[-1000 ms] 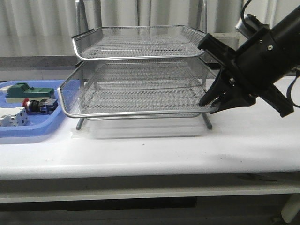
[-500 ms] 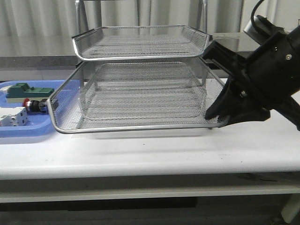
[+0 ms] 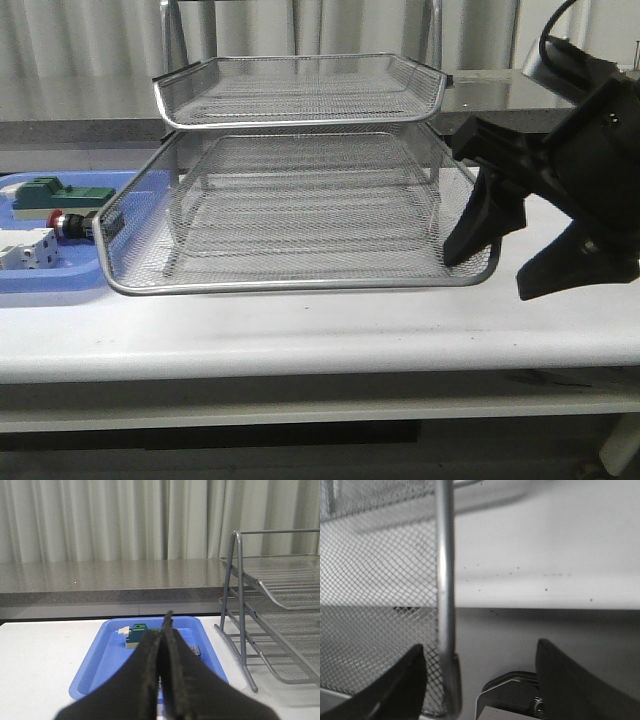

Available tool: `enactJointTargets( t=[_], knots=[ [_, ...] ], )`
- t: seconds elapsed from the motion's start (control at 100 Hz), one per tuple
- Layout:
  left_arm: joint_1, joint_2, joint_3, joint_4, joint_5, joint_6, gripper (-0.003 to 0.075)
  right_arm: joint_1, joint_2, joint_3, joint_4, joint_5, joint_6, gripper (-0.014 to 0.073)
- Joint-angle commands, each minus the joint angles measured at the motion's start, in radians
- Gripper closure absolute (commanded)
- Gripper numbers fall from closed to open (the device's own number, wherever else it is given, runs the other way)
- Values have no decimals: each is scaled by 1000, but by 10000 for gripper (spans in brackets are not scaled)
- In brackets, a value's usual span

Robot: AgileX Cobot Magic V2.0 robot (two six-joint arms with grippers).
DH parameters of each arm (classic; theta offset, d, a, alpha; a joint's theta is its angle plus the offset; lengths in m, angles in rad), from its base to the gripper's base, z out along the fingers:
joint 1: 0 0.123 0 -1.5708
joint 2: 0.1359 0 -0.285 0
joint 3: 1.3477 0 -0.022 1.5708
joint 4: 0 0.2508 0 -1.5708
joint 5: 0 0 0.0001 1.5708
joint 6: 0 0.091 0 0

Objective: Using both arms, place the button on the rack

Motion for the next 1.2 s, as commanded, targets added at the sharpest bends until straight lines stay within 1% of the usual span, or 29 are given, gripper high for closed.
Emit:
enactJointTargets(
  t=[0.0,0.22,0.31,0.43,0.62,0.69,0.74,0.83,1.06,1.19],
  knots=[
    [-7,-32,35,-3,-77,-9,741,-1,-75,-13,-47,30,-21,113],
    [-7,-32,35,-3,-77,-9,741,-4,-205,-13,-117,94,-13,113],
    [-7,-32,35,-3,-77,-9,741,-16,-248,-13,-186,140,27,116],
    [-7,-32,35,-3,-77,-9,741,-48,-307,-13,-351,201,135,116],
    [-7,-32,35,-3,-77,-9,741,-103,-437,-13,-729,278,369,116],
    [-7,-32,35,-3,-77,-9,741,-105,-503,-13,-825,294,428,116],
    [-7,-32,35,-3,-77,-9,741,-105,-553,-13,-867,304,457,116],
    [-7,-32,35,-3,-77,-9,741,-105,-642,-13,-905,321,484,116],
    [-7,-32,35,-3,-77,-9,741,-105,-848,-13,-922,393,484,116],
    [-7,-32,35,-3,-77,-9,741,-105,-933,-13,-941,424,484,121]
  ],
)
